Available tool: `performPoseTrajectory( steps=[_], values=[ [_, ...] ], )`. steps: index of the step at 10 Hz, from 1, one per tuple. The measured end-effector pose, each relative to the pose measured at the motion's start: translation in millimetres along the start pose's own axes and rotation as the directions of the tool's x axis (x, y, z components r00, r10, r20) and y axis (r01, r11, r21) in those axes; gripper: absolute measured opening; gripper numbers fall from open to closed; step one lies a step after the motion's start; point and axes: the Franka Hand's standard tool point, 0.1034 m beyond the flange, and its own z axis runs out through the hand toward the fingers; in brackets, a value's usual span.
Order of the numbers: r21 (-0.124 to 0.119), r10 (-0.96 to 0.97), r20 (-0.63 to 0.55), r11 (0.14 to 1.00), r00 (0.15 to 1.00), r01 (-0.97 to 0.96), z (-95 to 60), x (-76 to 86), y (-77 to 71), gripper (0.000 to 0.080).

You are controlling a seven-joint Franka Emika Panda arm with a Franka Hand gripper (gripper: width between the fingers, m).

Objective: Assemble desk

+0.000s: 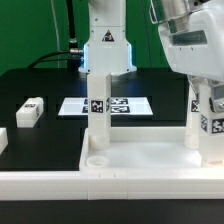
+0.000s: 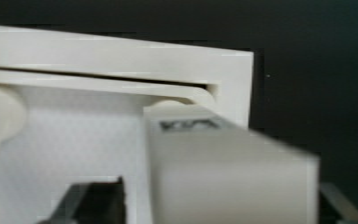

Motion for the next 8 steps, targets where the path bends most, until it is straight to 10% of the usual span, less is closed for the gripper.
performPoseTrajectory(
  steps=[3, 5, 6, 8],
  values=[
    [0.008, -0.239, -0.013, 0.971, 0.971, 0.239, 0.0, -8.8, 1.6, 0.064],
    [-0.035, -0.45, -0.018, 0.893, 0.893, 0.449, 0.1, -6.3, 4.3, 0.0648],
    [-0.086, -0.64, 0.003, 0.765, 0.768, 0.638, -0.7, -7.2, 4.3, 0.0648],
    [-0.094, -0.861, 0.082, 0.495, 0.502, 0.864, 1.1, -0.9, 0.7, 0.0649]
  ],
)
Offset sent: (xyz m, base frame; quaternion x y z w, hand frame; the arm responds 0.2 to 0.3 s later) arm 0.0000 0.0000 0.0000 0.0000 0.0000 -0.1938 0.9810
